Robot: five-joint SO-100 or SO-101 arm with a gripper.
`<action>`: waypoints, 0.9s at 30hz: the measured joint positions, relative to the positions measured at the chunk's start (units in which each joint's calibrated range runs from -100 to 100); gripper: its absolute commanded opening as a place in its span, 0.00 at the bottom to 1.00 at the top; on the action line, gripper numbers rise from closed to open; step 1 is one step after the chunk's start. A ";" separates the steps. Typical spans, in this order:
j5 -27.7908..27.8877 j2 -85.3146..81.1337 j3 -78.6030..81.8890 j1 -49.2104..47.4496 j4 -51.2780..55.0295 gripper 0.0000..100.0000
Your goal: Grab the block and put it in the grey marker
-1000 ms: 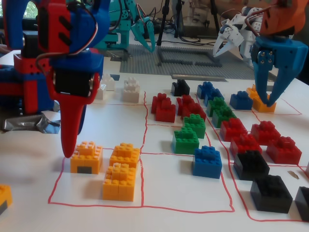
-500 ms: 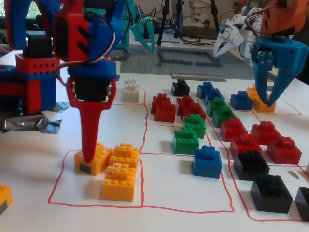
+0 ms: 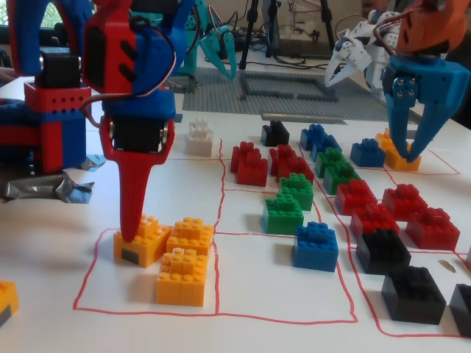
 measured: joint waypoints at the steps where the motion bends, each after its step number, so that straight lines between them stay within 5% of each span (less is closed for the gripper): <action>1: 0.88 0.00 0.00 0.00 0.81 0.26; 15: 16.31 0.00 -0.09 3.37 4.13 0.24; 27: 18.75 3.50 -5.45 2.85 3.07 0.27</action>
